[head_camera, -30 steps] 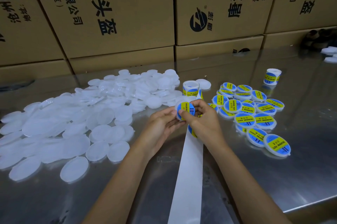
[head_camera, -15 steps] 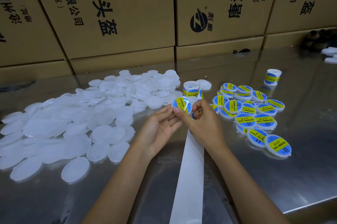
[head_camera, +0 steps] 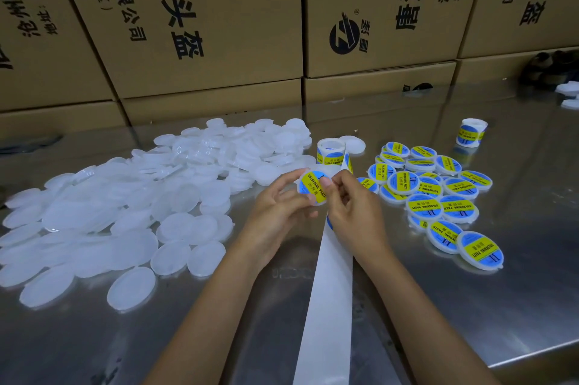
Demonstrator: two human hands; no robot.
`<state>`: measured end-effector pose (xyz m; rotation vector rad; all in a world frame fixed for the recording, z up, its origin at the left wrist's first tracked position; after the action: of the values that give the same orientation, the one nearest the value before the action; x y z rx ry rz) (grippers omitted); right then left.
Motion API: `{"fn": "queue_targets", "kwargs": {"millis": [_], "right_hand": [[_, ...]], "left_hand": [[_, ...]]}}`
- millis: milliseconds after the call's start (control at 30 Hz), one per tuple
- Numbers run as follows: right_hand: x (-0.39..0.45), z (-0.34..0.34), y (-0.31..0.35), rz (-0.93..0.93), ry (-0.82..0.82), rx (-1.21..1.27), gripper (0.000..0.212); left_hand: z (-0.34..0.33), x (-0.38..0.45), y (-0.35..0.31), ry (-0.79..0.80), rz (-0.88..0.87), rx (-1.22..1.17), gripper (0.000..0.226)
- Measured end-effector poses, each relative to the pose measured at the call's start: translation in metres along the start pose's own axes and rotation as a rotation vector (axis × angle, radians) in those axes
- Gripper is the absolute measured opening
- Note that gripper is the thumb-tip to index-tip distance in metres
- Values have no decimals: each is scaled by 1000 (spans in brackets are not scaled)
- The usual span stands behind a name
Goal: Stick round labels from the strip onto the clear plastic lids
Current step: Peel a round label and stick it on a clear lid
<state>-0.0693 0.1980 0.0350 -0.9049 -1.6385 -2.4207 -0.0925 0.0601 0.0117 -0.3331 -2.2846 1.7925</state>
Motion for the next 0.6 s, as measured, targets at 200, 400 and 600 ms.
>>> {"fn": "queue_targets", "kwargs": {"millis": [200, 400, 600], "right_hand": [[2, 3, 2, 3, 2, 0, 38], [-4, -17, -1, -37, 126, -30, 46], [-3, -17, 7, 31, 125, -20, 48]], "left_hand": [[4, -3, -10, -11, -76, 102, 46], [22, -6, -18, -187, -139, 22, 33], [22, -8, -19, -206, -145, -10, 25]]}}
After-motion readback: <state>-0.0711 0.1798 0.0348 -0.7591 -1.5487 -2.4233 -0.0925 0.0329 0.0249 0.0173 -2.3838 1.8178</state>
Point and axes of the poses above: each hand's wrist, its own x-axis towards the middle knuckle, its own z-axis out of the back of the hand, y = z × x, the point moved 10 cm from there along x, towards the middle knuckle, and after that the axes turned 5 degrees about x, right-handed, at the moved point
